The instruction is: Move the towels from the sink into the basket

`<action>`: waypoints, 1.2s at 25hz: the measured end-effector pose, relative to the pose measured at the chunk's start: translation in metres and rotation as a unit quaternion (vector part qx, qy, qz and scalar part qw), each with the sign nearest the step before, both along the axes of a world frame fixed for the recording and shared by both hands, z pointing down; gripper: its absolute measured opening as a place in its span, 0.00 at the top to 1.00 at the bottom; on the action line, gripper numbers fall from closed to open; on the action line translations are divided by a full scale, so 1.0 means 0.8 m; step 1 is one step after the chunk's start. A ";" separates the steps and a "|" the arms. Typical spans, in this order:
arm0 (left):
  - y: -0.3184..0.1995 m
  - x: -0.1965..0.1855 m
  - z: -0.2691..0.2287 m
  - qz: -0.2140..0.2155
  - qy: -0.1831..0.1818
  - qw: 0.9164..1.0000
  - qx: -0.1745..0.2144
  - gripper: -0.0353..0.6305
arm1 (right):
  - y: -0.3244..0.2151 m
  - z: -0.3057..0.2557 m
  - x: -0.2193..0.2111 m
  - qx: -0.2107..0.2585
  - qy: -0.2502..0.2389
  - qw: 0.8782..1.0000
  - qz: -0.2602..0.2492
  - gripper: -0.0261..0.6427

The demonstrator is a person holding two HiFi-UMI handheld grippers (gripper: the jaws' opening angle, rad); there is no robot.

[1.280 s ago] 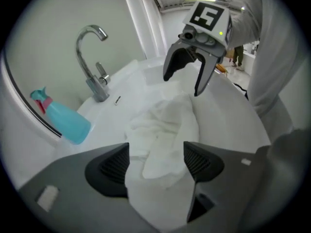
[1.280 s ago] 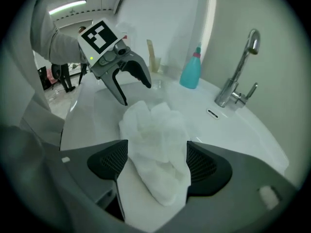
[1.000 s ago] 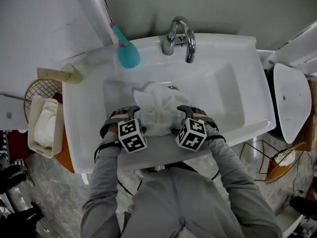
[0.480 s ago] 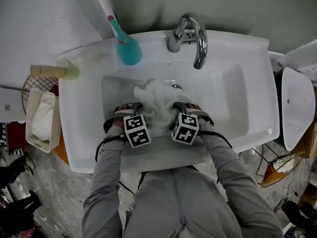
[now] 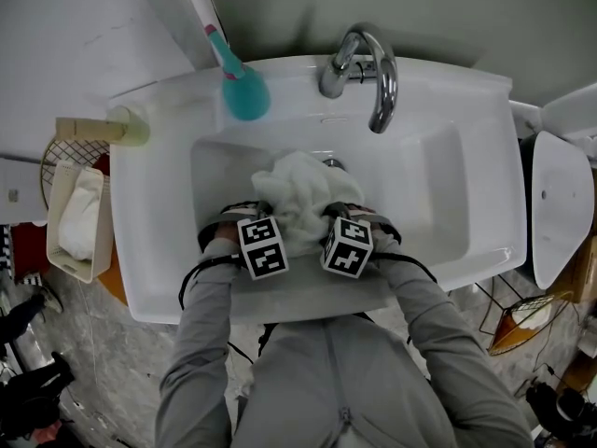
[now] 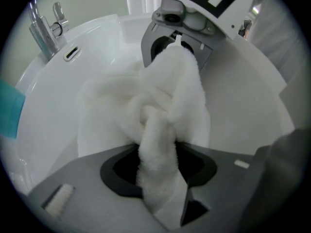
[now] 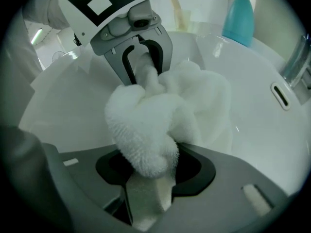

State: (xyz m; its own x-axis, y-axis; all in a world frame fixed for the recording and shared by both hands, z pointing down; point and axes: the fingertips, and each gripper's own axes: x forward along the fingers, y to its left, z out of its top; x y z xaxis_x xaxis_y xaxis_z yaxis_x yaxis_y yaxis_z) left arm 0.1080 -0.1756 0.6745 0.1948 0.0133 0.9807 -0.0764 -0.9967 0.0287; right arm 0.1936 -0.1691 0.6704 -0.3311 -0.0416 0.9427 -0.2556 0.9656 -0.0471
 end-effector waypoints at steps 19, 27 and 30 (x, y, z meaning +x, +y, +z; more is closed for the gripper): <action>-0.042 -0.037 -0.154 -0.132 0.094 0.970 0.183 0.74 | -0.051 -0.159 -0.031 0.167 -0.114 0.967 0.153 0.77; -0.027 -0.126 -0.266 -0.195 0.113 0.929 0.293 0.74 | -0.047 -0.277 -0.120 0.260 -0.185 0.941 0.115 0.77; -0.012 -0.174 -0.306 -0.222 0.113 0.909 0.333 0.74 | -0.036 -0.319 -0.167 0.290 -0.211 0.929 0.094 0.77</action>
